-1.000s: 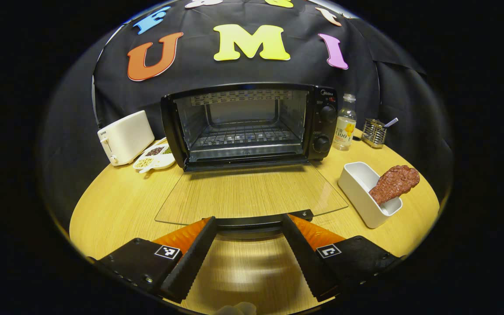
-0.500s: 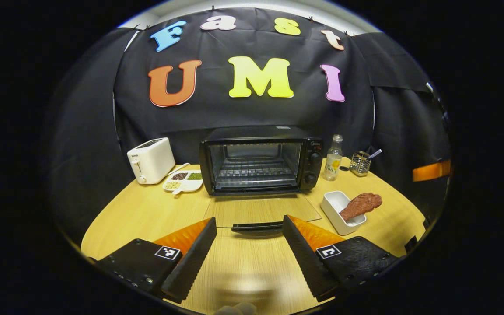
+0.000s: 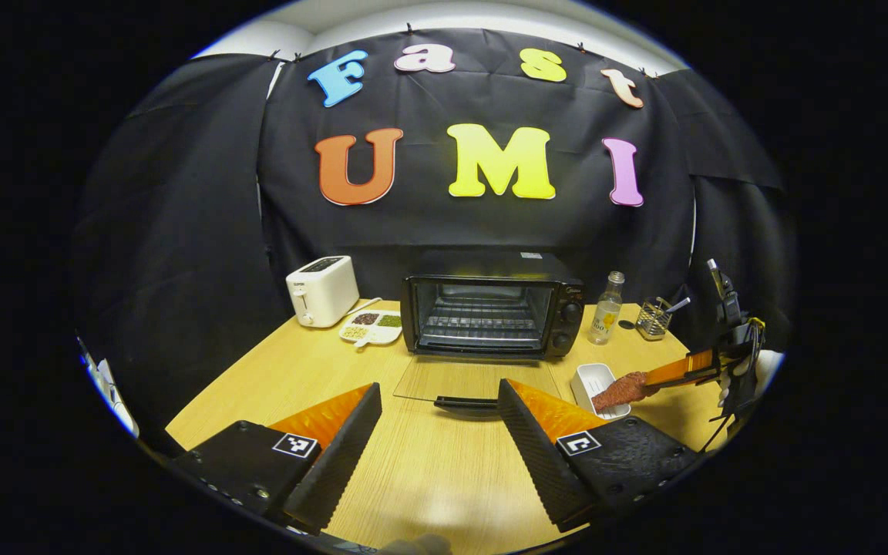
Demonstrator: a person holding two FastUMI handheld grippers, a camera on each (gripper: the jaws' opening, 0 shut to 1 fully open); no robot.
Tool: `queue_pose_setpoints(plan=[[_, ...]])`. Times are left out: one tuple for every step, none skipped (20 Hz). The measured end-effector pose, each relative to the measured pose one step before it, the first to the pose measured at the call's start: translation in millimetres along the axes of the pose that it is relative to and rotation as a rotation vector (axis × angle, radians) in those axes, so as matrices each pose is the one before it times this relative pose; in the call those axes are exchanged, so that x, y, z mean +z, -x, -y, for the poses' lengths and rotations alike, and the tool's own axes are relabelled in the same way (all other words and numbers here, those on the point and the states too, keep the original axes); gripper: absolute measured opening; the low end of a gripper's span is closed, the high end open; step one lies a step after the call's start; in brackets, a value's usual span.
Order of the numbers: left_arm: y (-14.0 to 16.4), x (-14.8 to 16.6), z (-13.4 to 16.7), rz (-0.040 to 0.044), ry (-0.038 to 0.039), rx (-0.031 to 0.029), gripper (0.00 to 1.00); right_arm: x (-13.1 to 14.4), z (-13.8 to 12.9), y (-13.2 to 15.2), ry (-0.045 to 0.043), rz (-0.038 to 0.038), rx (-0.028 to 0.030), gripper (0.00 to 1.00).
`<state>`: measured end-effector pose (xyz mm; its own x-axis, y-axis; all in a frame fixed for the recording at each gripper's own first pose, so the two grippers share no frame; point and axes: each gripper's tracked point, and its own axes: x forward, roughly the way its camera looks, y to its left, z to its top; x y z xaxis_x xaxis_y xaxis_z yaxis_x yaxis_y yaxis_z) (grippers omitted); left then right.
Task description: Open the electric oven with the left hand, put the food in, and close the electric oven.
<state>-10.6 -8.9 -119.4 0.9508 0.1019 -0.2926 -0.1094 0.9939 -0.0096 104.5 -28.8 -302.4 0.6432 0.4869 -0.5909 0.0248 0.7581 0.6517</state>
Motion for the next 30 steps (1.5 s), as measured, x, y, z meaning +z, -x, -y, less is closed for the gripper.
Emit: queue_pose_setpoints(plan=[[3.77, -0.46, 4.10, -0.00183, 0.00392, 0.01331, 0.97, 0.15, 1.16, -4.25, -0.03253, -0.01710, 0.01844, 0.51], [3.25, -1.48, 3.83, -0.00892, 0.00890, 0.01518, 0.97, 1.20, 2.87, -3.51, -0.02548, -0.01402, 0.00904, 0.40], [2.53, -1.99, 2.84, -0.00861, 0.00196, 0.01222, 0.96, 0.63, -1.49, -3.05, -0.02747, -0.01236, 0.02765, 0.35], [3.27, -1.07, 3.01, -0.00472, -0.00089, 0.01565, 0.97, -1.23, -2.10, -0.20, -0.02983, -0.01311, 0.01443, 0.24], [3.46, -0.41, 1.64, 0.00102, 0.00471, 0.01145, 0.97, 0.84, 1.26, -1.60, -0.03028, -0.01455, 0.01463, 0.20], [2.59, 1.05, 2.71, 0.00274, 0.00648, 0.01007, 0.97, -0.82, -1.31, 1.32, -0.02297, -0.01256, 0.01319, 0.15], [3.57, -0.06, 1.75, -0.00190, 0.00684, 0.00704, 0.97, 1.09, -0.66, 0.06, -0.01718, -0.01021, 0.01316, 0.18], [3.19, -1.11, 1.76, -0.00273, 0.01010, 0.00609, 0.96, -0.24, 0.36, 2.22, -0.00445, -0.00228, 0.00140, 0.16], [2.24, -0.56, -0.69, 0.00150, 0.00459, 0.00246, 0.97, 2.24, -1.02, 2.44, -0.00168, 0.00040, 0.00351, 0.16], [2.87, 1.45, -0.42, 0.00383, 0.00026, 0.00323, 0.97, 1.68, -4.87, 3.54, -0.00225, 0.00566, 0.00387, 0.14], [2.58, 1.39, -2.48, 0.00875, -0.00316, 0.00242, 0.97, 3.60, -5.43, 3.49, 0.00508, 0.01543, 0.00776, 0.14], [4.34, -0.49, -4.01, 0.00772, -0.00231, 0.00256, 0.96, -0.34, -7.33, 6.84, 0.01340, 0.01374, 0.00378, 0.13], [2.76, -0.37, -4.35, 0.00636, 0.00173, -0.00031, 0.97, 2.01, -6.74, 5.54, 0.01571, 0.01981, 0.00240, 0.13], [2.51, -0.75, -4.38, 0.00659, 0.00261, -0.00431, 0.96, -0.83, -10.59, 6.28, 0.01309, 0.02032, 0.00871, 0.13], [3.44, -2.33, -5.80, 0.00115, 0.00196, -0.00651, 0.97, -0.82, -11.34, 5.72, 0.00560, 0.02066, 0.01024, 0.13], [2.28, -2.45, -6.02, -0.00355, 0.00115, -0.00560, 0.97, -2.94, -12.94, 4.94, 0.00076, 0.02018, 0.01142, 0.13], [2.73, -2.72, -7.51, -0.00232, 0.00107, -0.00919, 0.97, -4.16, -12.10, 4.38, -0.01011, 0.02390, 0.01031, 0.13], [5.19, -2.08, -7.37, 0.00061, 0.00010, -0.01279, 0.97, -4.75, -12.99, 3.08, -0.01941, 0.02703, 0.01240, 0.13], [6.51, -1.23, -7.60, 0.00347, -0.00065, -0.01317, 0.97, -5.31, -12.70, 1.78, -0.02348, 0.02943, 0.00879, 0.13], [7.93, -5.75, -10.04, -0.00408, -0.00479, -0.01072, 0.97, -7.37, -10.46, 1.79, -0.02472, 0.03308, 0.00104, 0.13], [7.59, -3.29, -10.70, -0.00290, -0.00584, -0.00913, 0.97, -4.94, -9.62, -0.03, -0.02167, 0.04054, 0.00188, 0.13], [6.53, 0.12, -8.36, 0.00528, -0.00905, -0.01528, 0.96, -7.69, -9.14, -2.27, -0.02014, 0.03769, -0.00081, 0.13], [6.53, -0.47, -9.68, 0.00370, -0.01351, -0.00953, 0.97, -6.06, -7.97, -2.74, -0.02574, 0.03472, 0.00361, 0.12], [5.85, -2.72, -7.40, -0.00018, -0.01482, -0.01381, 0.97, -9.28, -6.27, -3.24, -0.03098, 0.02511, 0.00283, 0.13], [5.38, -1.17, -8.02, 0.00238, -0.01612, -0.00910, 0.97, -6.96, -5.73, -6.12, -0.03736, 0.02170, 0.00259, 0.13], [5.70, -0.59, -8.19, 0.00122, -0.01367, -0.00328, 0.97, -6.63, -5.32, -6.96, -0.03787, 0.02532, 0.00111, 0.12], [5.68, -0.11, -9.01, 0.00232, -0.00763, 0.00004, 0.97, -4.32, -4.20, -9.13, -0.02763, 0.01463, 0.00546, 0.13], [4.18, 0.68, -7.30, 0.00472, 0.00365, 0.00058, 0.97, -6.46, -4.29, -9.47, -0.03355, 0.01821, 0.00296, 0.13], [2.90, 0.36, -4.30, 0.00125, 0.01058, -0.00179, 0.97, -6.59, -1.34, -12.34, -0.02691, 0.00640, -0.01196, 0.12], [2.56, -0.37, -4.93, -0.00214, 0.00838, 0.00495, 0.96, -4.05, -0.22, -9.87, -0.02247, 0.01853, -0.01381, 0.12]])
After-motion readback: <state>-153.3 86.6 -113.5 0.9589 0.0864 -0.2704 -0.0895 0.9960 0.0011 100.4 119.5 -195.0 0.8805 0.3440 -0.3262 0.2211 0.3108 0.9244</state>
